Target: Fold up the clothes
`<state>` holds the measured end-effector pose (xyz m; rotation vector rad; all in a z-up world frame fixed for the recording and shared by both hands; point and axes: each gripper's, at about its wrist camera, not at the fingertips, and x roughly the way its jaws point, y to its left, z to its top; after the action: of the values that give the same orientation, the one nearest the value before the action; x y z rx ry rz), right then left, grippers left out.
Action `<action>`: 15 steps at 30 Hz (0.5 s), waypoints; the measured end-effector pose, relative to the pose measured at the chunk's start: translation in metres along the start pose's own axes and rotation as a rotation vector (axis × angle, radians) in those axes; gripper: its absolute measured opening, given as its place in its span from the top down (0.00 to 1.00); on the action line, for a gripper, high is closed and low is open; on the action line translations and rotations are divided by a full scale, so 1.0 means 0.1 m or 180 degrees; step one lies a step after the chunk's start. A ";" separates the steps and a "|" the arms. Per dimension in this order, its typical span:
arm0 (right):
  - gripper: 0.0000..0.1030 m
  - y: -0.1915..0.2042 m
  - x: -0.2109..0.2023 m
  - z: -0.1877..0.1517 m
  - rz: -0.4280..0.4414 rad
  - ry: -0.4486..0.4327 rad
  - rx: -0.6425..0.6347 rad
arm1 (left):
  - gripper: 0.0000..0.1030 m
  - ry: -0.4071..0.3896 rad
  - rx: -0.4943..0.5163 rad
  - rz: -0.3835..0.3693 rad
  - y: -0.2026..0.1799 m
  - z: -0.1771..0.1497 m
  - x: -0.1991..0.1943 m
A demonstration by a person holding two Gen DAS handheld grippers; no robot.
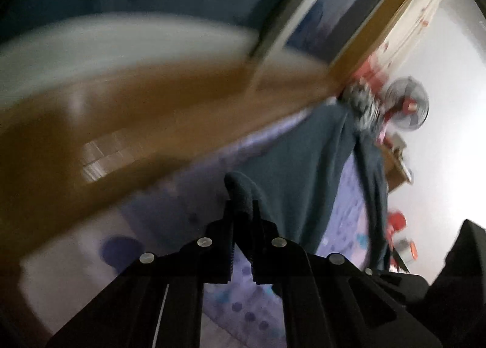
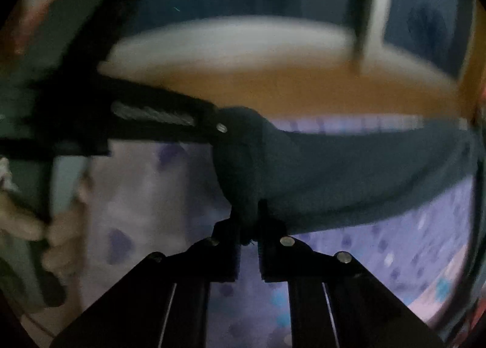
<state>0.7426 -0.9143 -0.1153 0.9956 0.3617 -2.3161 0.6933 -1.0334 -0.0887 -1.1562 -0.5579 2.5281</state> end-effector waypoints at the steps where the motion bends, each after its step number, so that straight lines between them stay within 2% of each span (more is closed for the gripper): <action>1: 0.93 0.07 -0.11 0.09 0.0061 -0.0086 -0.0076 | 0.93 -0.0101 -0.0003 -0.0004 -0.02 0.04 -0.10; 3: 0.93 0.19 -0.22 0.20 0.0226 -0.0159 -0.0119 | 0.93 -0.0192 0.0059 0.0072 0.01 0.08 -0.26; 5: 0.93 0.28 -0.19 0.22 0.0350 -0.0130 -0.0095 | 0.93 -0.0097 0.0064 0.0214 0.13 -0.04 -0.17; 11: 0.92 0.44 0.48 -0.08 0.0360 0.0373 -0.0066 | 0.92 0.0194 0.0079 0.0644 0.51 -0.42 0.13; 14: 0.92 0.43 0.65 -0.17 0.0347 0.0498 -0.0046 | 0.87 0.0169 -0.0093 0.0597 0.62 -0.55 0.14; 15: 0.86 0.43 0.63 -0.18 0.0350 0.0495 -0.0039 | 0.86 0.0142 -0.0152 0.0577 0.66 -0.59 0.13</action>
<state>0.7444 -0.9663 -0.1745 1.1637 0.3730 -2.1425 0.7233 -1.0728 -0.1630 -1.3325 -0.5268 2.6448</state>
